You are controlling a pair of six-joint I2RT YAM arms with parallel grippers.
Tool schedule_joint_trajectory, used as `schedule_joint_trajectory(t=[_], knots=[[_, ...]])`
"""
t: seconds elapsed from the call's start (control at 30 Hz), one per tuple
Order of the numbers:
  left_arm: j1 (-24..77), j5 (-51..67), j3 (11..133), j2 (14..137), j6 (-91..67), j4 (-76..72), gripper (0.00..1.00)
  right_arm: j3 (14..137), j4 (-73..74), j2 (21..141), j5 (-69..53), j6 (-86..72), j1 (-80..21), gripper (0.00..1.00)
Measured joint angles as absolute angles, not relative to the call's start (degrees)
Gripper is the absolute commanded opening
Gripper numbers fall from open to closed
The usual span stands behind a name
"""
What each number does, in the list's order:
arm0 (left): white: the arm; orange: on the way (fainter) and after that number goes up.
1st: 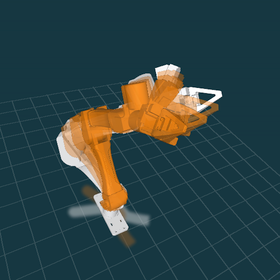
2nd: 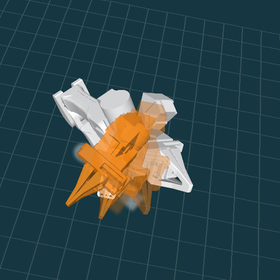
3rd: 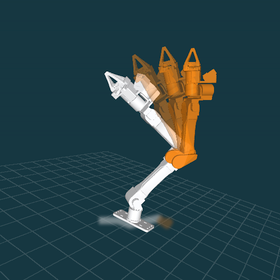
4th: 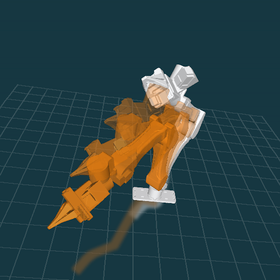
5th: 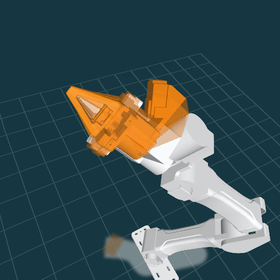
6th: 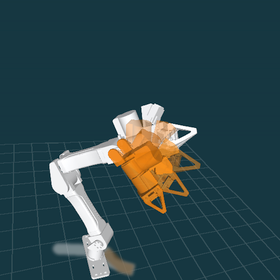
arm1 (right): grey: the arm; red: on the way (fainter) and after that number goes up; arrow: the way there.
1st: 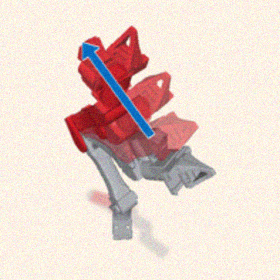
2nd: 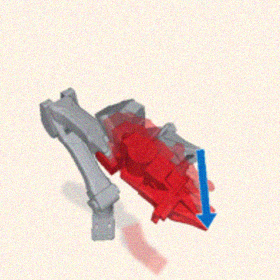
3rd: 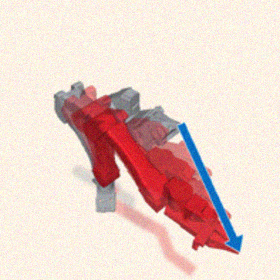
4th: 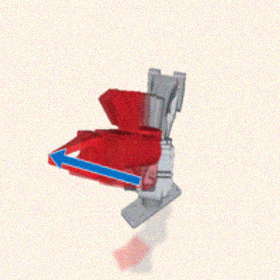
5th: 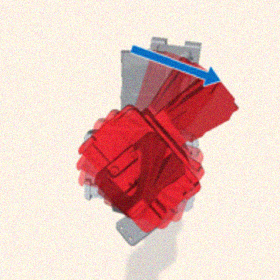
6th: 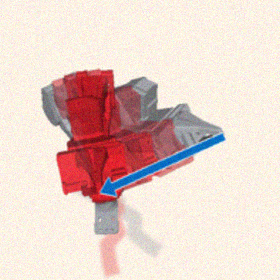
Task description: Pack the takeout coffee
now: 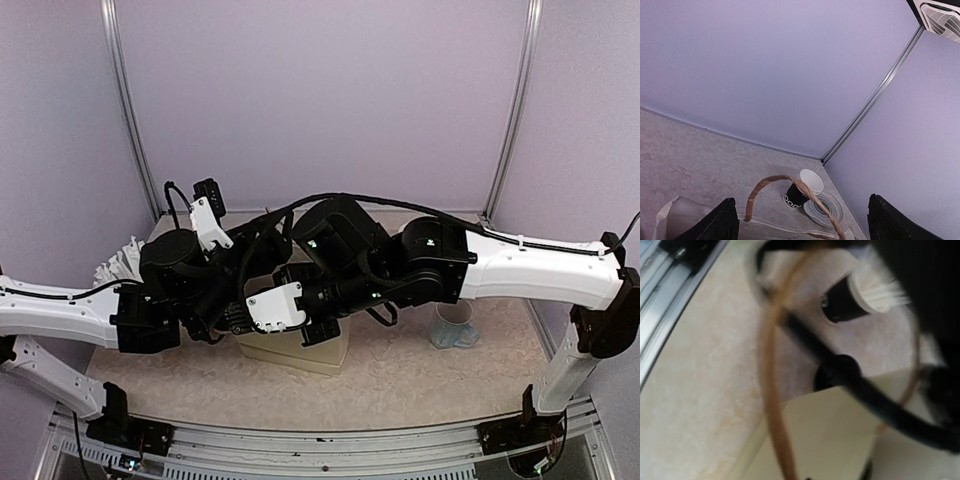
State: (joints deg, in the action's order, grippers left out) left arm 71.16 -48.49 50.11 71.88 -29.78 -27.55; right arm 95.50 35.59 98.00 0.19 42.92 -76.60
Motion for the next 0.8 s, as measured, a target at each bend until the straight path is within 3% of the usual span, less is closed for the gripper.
schedule_joint_trajectory(t=[0.8], knots=[[70.08,-47.24,47.7,62.13,-30.09,-23.49,0.87,93.78,29.65,94.83,1.1,40.16,-74.13,0.0]])
